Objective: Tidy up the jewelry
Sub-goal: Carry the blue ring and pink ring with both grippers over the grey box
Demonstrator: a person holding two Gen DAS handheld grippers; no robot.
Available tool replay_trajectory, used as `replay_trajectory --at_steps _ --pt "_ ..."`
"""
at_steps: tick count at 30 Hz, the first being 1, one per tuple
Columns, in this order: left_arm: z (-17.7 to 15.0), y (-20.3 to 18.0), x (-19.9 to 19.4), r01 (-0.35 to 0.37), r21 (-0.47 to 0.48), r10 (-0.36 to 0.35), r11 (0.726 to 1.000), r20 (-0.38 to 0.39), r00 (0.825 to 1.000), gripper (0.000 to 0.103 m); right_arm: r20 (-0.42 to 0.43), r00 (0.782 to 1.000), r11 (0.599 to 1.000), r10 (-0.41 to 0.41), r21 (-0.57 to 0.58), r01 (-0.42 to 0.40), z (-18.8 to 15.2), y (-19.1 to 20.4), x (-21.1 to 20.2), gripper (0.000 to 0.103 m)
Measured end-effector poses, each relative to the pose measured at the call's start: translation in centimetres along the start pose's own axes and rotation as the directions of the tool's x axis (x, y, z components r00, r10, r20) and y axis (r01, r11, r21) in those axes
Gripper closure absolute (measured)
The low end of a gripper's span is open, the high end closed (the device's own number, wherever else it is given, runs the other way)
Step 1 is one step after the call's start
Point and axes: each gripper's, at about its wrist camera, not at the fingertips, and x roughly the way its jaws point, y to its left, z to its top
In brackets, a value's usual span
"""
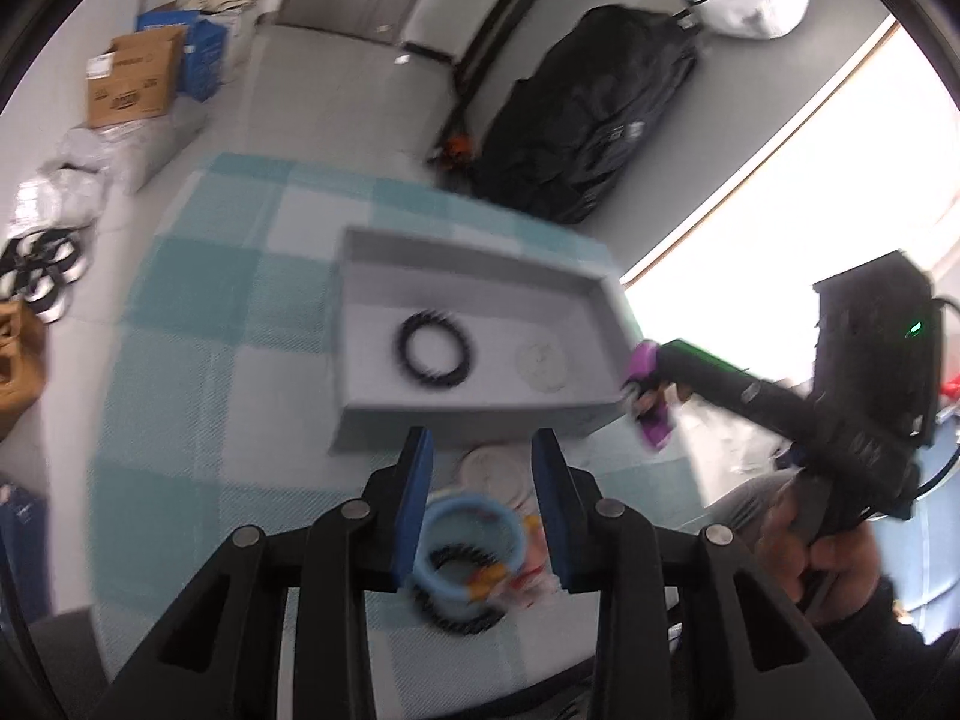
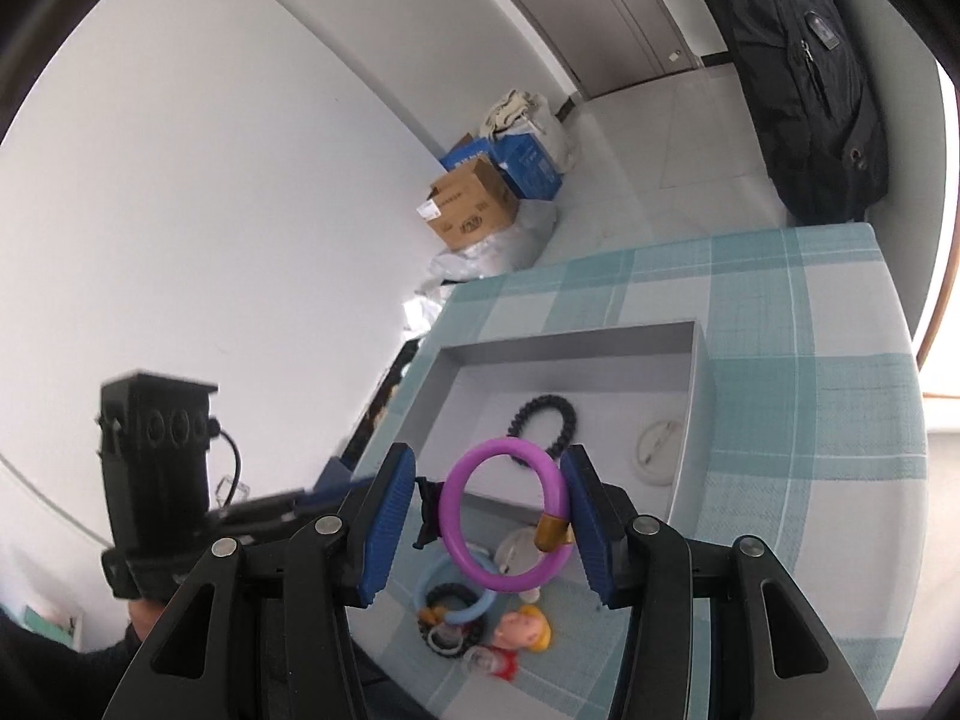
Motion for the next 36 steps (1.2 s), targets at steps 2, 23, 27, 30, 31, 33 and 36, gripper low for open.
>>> replay_trajectory --at_steps 2,23,27,30,31,33,36 --pt "-0.6 -0.2 -0.2 -0.01 0.016 0.01 1.0 -0.011 1.0 0.054 -0.005 1.0 1.0 0.006 0.011 -0.006 -0.2 -0.3 0.1 0.054" --pt "-3.5 -3.6 5.1 -0.15 0.209 0.181 0.966 -0.137 0.974 0.049 0.01 0.998 0.998 0.054 0.013 -0.054 -0.8 -0.3 -0.9 0.054" --pt "-2.9 -3.5 4.1 -0.129 0.171 0.149 0.977 -0.107 0.983 0.049 0.014 0.998 0.998 0.055 0.017 -0.055 -0.8 -0.4 -1.0 0.054" --pt "-2.5 -3.5 2.5 -0.11 0.162 0.121 0.981 -0.059 0.991 0.049 0.024 0.998 0.998 0.058 0.024 -0.059 -0.6 -0.6 -1.1 0.054" --pt "-2.3 -3.5 1.8 -0.102 0.158 0.109 0.982 -0.036 0.993 0.049 0.025 0.998 0.998 0.058 0.027 -0.059 -0.5 -0.7 -1.1 0.054" --pt "-1.9 -3.9 0.7 -0.081 0.146 0.08 0.986 0.01 0.997 0.049 0.032 0.998 0.998 0.056 0.032 -0.057 -0.3 -0.9 -1.1 0.054" --pt "-0.7 -4.4 -0.6 -0.071 0.147 0.059 0.987 0.086 0.995 0.049 0.04 0.998 0.998 0.051 0.039 -0.053 0.2 -1.3 -1.0 0.054"
